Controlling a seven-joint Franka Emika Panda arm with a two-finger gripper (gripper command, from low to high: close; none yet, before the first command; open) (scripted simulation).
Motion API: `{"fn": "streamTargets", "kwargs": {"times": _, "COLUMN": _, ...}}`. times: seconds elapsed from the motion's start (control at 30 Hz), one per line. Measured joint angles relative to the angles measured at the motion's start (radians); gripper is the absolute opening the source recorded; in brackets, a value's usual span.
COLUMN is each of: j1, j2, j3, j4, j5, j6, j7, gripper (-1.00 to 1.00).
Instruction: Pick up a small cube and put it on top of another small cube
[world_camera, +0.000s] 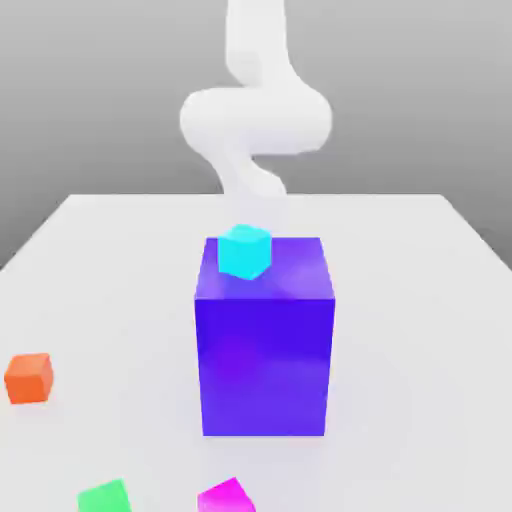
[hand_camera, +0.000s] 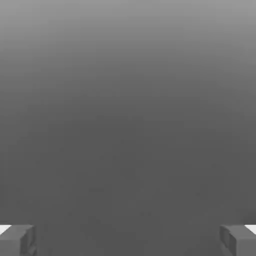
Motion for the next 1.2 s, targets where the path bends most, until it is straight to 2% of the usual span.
{"fn": "streamTargets", "kwargs": {"times": 0.33, "j1": 0.153, "j2": 0.373, "j3": -0.161, "j4": -0.004, "j5": 0.188, "j6": 0.085, "j7": -0.316, "gripper": 0.00}}
{"fn": "streamTargets", "kwargs": {"times": 0.6, "j1": 0.185, "j2": 0.661, "j3": -0.191, "j4": -0.008, "j5": 0.306, "j6": 0.155, "j7": -0.542, "gripper": 0.00}}
{"fn": "streamTargets", "kwargs": {"times": 0.8, "j1": 0.180, "j2": 0.854, "j3": -0.190, "j4": -0.018, "j5": 0.306, "j6": 0.228, "j7": -0.651, "gripper": 0.00}}
{"fn": "streamTargets", "kwargs": {"times": 1.03, "j1": 0.190, "j2": 1.043, "j3": -0.224, "j4": -0.035, "j5": 0.192, "j6": 0.337, "j7": -0.695, "gripper": 0.00}}
{"fn": "streamTargets", "kwargs": {"times": 1.17, "j1": 0.150, "j2": 1.182, "j3": -0.175, "j4": -0.008, "j5": 0.236, "j6": 0.440, "j7": -0.742, "gripper": 0.00}}
{"fn": "streamTargets", "kwargs": {"times": 1.2, "j1": 0.139, "j2": 1.209, "j3": -0.161, "j4": -0.002, "j5": 0.248, "j6": 0.460, "j7": -0.751, "gripper": -1.00}}
